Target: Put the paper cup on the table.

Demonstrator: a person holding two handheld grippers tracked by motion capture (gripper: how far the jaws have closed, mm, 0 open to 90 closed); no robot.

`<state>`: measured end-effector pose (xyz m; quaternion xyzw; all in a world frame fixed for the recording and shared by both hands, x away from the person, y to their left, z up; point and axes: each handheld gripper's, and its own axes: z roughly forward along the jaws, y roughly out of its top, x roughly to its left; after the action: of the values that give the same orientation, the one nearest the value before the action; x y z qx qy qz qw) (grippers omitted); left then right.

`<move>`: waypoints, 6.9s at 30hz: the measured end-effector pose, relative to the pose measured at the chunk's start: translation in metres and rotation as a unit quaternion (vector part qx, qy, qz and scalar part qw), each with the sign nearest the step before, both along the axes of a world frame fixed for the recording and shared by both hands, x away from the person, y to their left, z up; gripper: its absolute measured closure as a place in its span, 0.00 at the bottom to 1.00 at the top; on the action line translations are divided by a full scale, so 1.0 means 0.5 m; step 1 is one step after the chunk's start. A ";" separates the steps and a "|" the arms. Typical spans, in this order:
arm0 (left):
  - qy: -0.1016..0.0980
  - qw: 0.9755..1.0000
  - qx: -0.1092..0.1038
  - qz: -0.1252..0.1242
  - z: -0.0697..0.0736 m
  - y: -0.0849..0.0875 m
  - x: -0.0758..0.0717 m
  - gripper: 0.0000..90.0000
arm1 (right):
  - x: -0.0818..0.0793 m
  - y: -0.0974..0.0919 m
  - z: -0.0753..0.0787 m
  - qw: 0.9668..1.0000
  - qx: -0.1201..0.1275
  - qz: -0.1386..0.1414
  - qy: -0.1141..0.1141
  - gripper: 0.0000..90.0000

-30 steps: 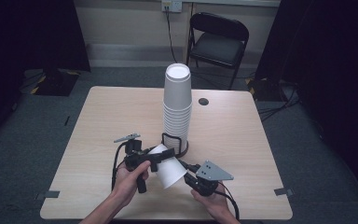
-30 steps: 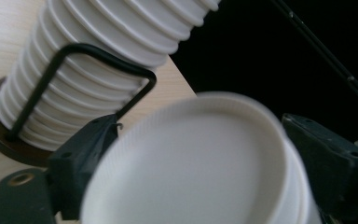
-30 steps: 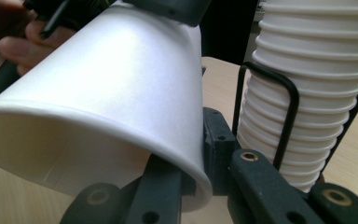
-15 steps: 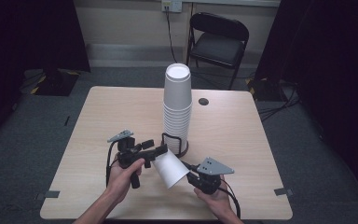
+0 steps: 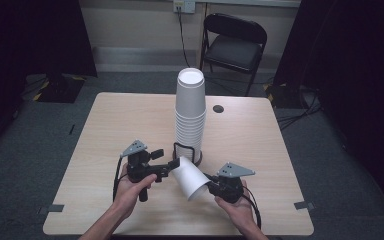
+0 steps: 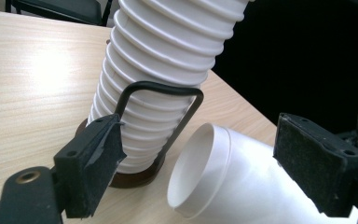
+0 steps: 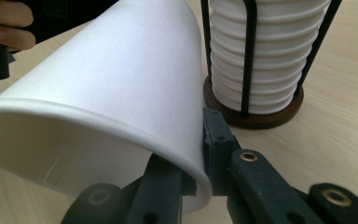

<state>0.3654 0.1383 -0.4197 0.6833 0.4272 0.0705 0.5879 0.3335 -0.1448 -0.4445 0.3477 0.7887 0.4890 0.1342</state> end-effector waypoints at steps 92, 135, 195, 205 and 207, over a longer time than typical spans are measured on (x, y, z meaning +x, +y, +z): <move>-0.247 0.860 0.326 -0.305 -0.049 -0.085 -0.092 0.01 | 0.061 0.059 0.045 0.967 -0.110 0.133 0.186 0.96; -0.250 0.882 0.296 -0.267 -0.036 -0.103 -0.103 0.12 | 0.067 0.088 0.042 0.972 -0.070 0.120 0.192 0.89; -0.101 0.983 0.142 -0.060 -0.005 0.056 0.009 0.12 | 0.035 -0.078 0.057 0.996 0.005 -0.016 0.088 0.23; -0.093 0.988 0.124 -0.018 0.004 0.086 0.054 0.12 | 0.023 -0.099 0.044 0.995 0.004 -0.039 0.090 0.16; -0.091 0.988 0.124 -0.011 0.006 0.091 0.063 0.12 | 0.020 -0.105 0.043 0.996 0.003 -0.039 0.086 0.16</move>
<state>0.3968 0.1837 -0.4165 0.7464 0.3523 0.1789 0.5355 0.3433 -0.1972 -0.4230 0.4193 0.7819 0.4537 0.0841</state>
